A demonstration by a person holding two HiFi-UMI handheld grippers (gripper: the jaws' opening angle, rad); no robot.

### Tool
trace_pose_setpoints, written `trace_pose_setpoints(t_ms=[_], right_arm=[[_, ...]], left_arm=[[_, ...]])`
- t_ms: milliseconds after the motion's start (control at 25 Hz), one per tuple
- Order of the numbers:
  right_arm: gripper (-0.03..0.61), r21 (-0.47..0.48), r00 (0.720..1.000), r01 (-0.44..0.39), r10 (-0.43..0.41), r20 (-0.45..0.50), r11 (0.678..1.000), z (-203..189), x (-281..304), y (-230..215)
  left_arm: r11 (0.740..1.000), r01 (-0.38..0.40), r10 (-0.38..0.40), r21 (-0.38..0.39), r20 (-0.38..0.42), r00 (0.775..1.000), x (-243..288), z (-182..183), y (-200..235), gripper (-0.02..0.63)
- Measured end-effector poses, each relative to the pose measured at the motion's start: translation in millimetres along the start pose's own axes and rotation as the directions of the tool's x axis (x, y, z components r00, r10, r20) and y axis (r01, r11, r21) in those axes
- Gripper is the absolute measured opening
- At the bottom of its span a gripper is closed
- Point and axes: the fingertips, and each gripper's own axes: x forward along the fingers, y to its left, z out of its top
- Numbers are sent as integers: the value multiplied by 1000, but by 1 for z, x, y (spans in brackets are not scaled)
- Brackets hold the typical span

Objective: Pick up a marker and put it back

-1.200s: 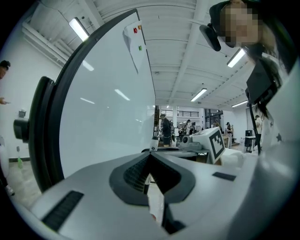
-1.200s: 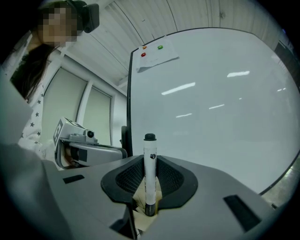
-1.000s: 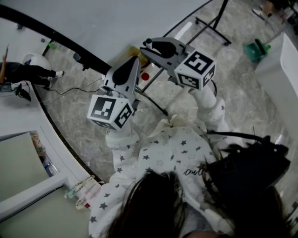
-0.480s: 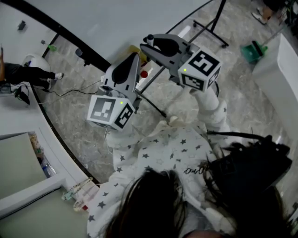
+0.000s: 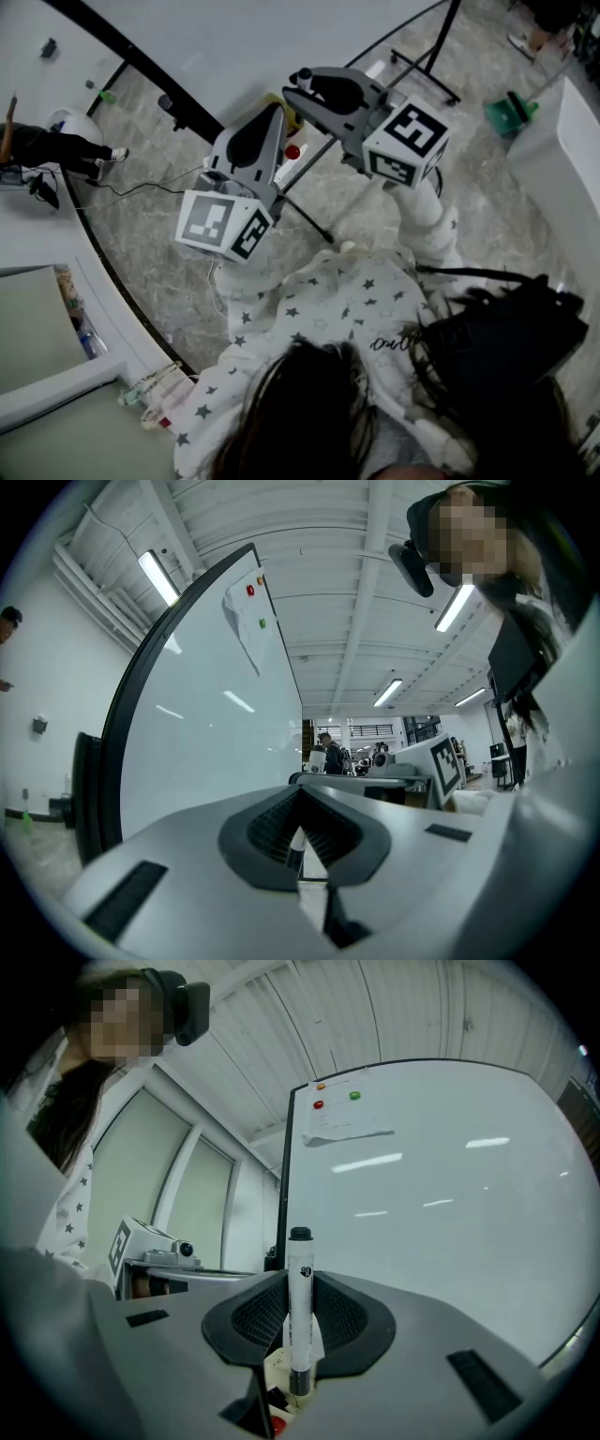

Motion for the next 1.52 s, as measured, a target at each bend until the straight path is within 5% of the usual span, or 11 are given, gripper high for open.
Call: trace_pose_setpoints(t_ms=[880,1520], right_arm=[[83,2,1000,5,-5,18,1000,7,3,-4],[83,98,999,-14,17,-31,995,-38,21,-18]], left_arm=[[1000,19,-19,-16,-19,1000,6,-1,5,1],[997,-9,5,-71,-59,998,4,-32,18,0]])
